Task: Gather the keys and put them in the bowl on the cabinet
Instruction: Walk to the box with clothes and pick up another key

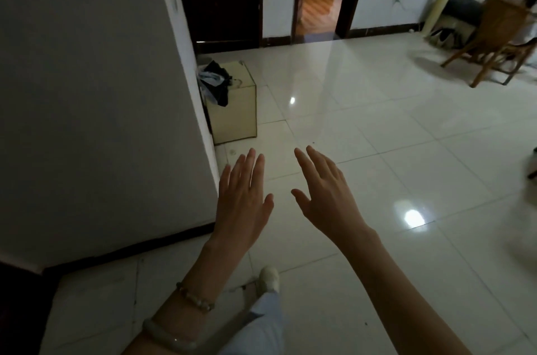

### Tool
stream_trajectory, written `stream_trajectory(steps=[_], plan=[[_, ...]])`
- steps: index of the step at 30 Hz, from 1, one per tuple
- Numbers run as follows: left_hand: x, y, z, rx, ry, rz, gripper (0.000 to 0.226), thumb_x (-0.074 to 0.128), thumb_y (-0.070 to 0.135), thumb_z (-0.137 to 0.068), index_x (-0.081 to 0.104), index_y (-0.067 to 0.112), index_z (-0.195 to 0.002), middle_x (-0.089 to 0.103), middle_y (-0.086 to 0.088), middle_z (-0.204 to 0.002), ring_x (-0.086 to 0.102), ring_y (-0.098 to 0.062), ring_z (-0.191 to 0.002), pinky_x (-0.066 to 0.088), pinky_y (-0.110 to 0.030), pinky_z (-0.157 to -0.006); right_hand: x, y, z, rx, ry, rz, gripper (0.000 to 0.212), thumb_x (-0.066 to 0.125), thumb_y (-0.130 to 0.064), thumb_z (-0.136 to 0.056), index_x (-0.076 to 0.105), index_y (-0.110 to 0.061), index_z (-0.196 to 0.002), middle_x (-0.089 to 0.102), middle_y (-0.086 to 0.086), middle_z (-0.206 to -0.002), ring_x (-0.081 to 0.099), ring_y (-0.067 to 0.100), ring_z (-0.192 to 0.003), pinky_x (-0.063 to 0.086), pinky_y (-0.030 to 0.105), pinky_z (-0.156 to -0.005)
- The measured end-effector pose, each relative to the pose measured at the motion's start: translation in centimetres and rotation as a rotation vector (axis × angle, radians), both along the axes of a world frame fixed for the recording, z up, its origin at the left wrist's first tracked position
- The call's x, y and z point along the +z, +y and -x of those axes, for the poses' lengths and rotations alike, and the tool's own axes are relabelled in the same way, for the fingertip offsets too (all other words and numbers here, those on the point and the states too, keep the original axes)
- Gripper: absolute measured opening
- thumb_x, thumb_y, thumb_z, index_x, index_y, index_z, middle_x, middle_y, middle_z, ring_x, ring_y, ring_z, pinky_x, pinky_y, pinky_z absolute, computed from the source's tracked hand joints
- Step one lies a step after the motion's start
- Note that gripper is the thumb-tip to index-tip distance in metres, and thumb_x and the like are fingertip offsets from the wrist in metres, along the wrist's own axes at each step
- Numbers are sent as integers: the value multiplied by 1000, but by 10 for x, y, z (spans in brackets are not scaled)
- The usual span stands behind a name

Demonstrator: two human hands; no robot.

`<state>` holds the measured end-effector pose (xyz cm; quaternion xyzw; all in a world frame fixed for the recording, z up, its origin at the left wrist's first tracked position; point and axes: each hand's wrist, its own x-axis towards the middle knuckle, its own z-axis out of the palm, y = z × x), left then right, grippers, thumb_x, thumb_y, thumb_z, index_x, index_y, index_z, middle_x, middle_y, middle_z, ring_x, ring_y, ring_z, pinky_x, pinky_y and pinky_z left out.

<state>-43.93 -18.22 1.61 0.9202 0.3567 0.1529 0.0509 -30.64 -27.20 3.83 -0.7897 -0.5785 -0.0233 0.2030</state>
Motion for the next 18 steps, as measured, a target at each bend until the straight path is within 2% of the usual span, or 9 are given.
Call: stream_trajectory(steps=[6, 11, 18], plan=[[0, 78, -84, -6, -20, 28, 72, 38, 42, -94, -4, 15, -146, -2, -9, -157, -4, -21, -143, 1, -41, -116, 6, 76, -87, -27, -6, 13, 76, 66, -23, -83, 21, -14, -142, 29, 17, -149, 28, 33, -136, 16, 35, -105], [5, 140, -142, -20, -14, 39, 69, 37, 42, -94, 2, 13, -147, 4, -10, -157, 2, -23, -143, 6, -44, -116, 7, 136, -142, -23, 38, 26, 75, 65, -23, -84, 20, -14, -143, 27, 17, -150, 26, 32, -136, 21, 40, -109], [2, 200, -210, -28, 22, 56, 67, 40, 39, -94, 9, 10, -146, 12, -12, -156, 9, -26, -142, 13, -47, -115, -2, 201, -212, -11, 55, 42, 74, 66, -22, -83, 22, -12, -142, 30, 18, -149, 29, 33, -135, 24, 41, -109]])
